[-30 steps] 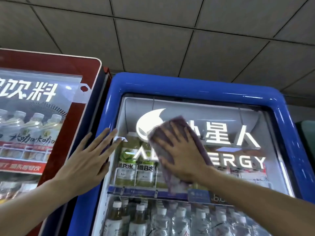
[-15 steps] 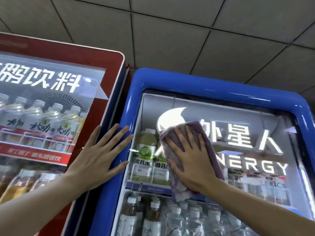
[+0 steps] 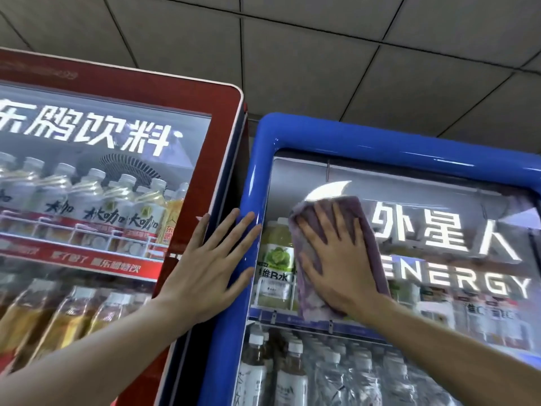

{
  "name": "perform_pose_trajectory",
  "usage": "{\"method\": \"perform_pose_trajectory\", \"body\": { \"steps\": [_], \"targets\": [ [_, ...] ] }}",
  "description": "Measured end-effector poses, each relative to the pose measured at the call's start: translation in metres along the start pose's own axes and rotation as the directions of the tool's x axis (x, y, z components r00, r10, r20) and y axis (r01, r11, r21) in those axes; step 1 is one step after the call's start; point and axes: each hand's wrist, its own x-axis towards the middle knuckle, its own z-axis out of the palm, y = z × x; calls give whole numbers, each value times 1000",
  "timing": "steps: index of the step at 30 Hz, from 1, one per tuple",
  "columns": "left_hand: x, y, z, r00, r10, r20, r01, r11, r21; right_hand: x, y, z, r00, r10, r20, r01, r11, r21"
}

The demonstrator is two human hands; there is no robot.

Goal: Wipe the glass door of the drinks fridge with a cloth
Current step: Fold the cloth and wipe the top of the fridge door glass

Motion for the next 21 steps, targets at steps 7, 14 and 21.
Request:
{"method": "perform_pose_trajectory", "body": {
  "steps": [7, 14, 21],
  "targets": [
    [1, -2, 0, 996, -87, 15, 88, 994, -62, 41, 5, -3, 998, -46, 54, 46, 999, -6],
    [-2, -3, 4, 997, -70, -15, 68, 994, -81, 104, -7, -11, 990, 137, 37, -138, 990, 29],
    [-2, -3, 2, 996, -84, 19, 85, 992, -88, -7, -64, 8, 999, -43, -18, 43, 998, 41]
  ]
}}
